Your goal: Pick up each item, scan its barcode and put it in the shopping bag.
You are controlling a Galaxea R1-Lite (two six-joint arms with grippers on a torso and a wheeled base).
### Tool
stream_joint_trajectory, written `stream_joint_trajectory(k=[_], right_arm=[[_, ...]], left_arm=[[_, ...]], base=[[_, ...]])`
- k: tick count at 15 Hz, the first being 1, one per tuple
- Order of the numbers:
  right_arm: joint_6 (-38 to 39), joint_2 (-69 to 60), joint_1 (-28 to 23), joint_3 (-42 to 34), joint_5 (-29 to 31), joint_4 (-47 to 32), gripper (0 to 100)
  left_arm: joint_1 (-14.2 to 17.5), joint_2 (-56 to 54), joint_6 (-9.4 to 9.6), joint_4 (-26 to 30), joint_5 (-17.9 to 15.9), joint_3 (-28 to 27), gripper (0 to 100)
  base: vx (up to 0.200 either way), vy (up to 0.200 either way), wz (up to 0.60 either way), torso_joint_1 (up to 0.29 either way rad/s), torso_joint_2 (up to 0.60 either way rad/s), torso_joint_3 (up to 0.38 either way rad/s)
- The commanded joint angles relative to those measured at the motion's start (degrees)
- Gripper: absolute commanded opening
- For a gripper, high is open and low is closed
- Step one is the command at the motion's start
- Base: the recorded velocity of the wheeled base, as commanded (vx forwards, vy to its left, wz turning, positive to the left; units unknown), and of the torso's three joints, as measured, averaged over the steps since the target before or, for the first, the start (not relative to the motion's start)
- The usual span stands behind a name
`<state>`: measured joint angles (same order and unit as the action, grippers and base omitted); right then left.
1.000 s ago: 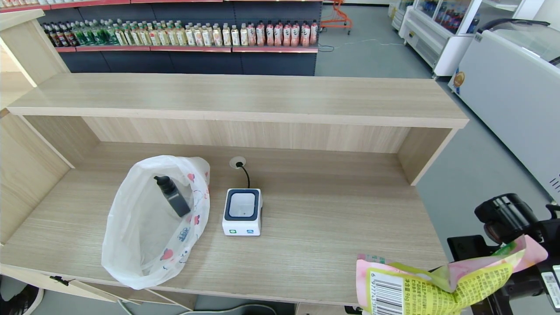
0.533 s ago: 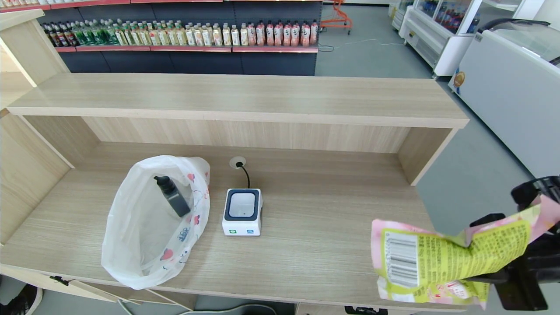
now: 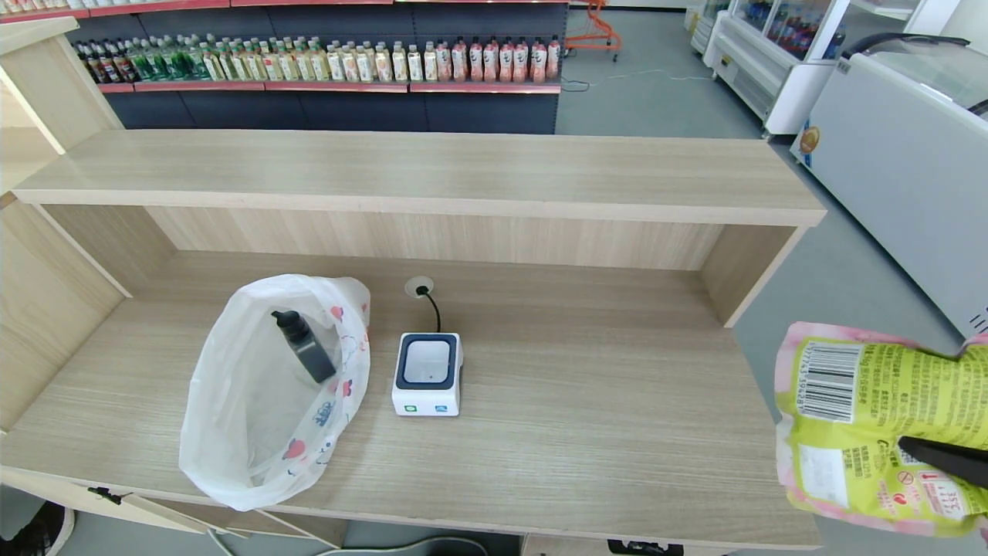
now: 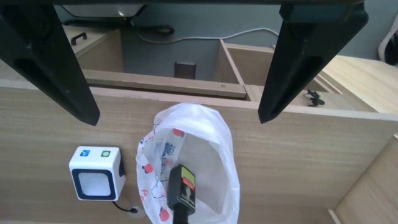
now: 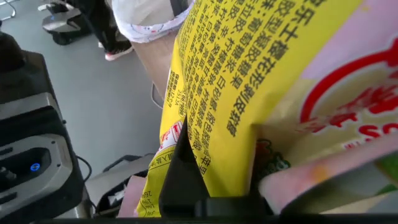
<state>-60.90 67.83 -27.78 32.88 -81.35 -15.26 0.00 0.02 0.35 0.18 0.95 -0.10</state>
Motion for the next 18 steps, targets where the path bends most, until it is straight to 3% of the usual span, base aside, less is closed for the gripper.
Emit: stream_joint_trajectory(k=[1, 2, 3, 5, 6, 7, 8, 11, 12, 14, 16, 18], right_arm=[[6.1, -3.0, 1.7, 3.1, 0.1, -2.3, 0], [10.8, -3.3, 2.6, 5.0, 0.7, -2.4, 0], [26.8, -4.3, 4.5, 10.4, 1.9, -2.6, 0], [63.6, -7.1, 5.5, 20.5, 4.6, -2.6, 0], [91.1, -7.8, 6.2, 27.6, 9.2, -2.2, 0], [109.5, -7.5, 12.4, 31.6, 22.5, -1.0, 0], [113.7, -7.4, 23.0, 31.5, 36.3, -2.1, 0], [116.4, -3.2, 45.6, 29.6, 73.5, -15.9, 0], [122.0, -1.2, 48.2, 29.4, 79.0, -17.1, 0], [126.1, -0.6, 49.9, 30.9, 79.8, -21.7, 0], [131.4, 2.1, 53.6, 36.6, 77.9, -33.8, 0], [135.3, 4.7, 54.8, 41.2, 74.9, -36.2, 0]], left_arm=[[0.0, 0.0, 0.0, 0.0, 0.0, 0.0, 100], [0.0, 0.0, 0.0, 0.0, 0.0, 0.0, 100], [0.0, 0.0, 0.0, 0.0, 0.0, 0.0, 100], [0.0, 0.0, 0.0, 0.0, 0.0, 0.0, 100], [0.0, 0.0, 0.0, 0.0, 0.0, 0.0, 100], [0.0, 0.0, 0.0, 0.0, 0.0, 0.0, 100], [0.0, 0.0, 0.0, 0.0, 0.0, 0.0, 100], [0.0, 0.0, 0.0, 0.0, 0.0, 0.0, 100], [0.0, 0.0, 0.0, 0.0, 0.0, 0.0, 100], [0.0, 0.0, 0.0, 0.0, 0.0, 0.0, 100], [0.0, 0.0, 0.0, 0.0, 0.0, 0.0, 100], [0.0, 0.0, 0.0, 0.0, 0.0, 0.0, 100]], base=[[0.0, 0.0, 0.0, 0.0, 0.0, 0.0], [0.0, 0.0, 0.0, 0.0, 0.0, 0.0], [0.0, 0.0, 0.0, 0.0, 0.0, 0.0], [0.0, 0.0, 0.0, 0.0, 0.0, 0.0], [0.0, 0.0, 0.0, 0.0, 0.0, 0.0], [0.0, 0.0, 0.0, 0.0, 0.0, 0.0], [0.0, 0.0, 0.0, 0.0, 0.0, 0.0], [0.0, 0.0, 0.0, 0.0, 0.0, 0.0], [0.0, 0.0, 0.0, 0.0, 0.0, 0.0], [0.0, 0.0, 0.0, 0.0, 0.0, 0.0], [0.0, 0.0, 0.0, 0.0, 0.0, 0.0], [0.0, 0.0, 0.0, 0.0, 0.0, 0.0]])
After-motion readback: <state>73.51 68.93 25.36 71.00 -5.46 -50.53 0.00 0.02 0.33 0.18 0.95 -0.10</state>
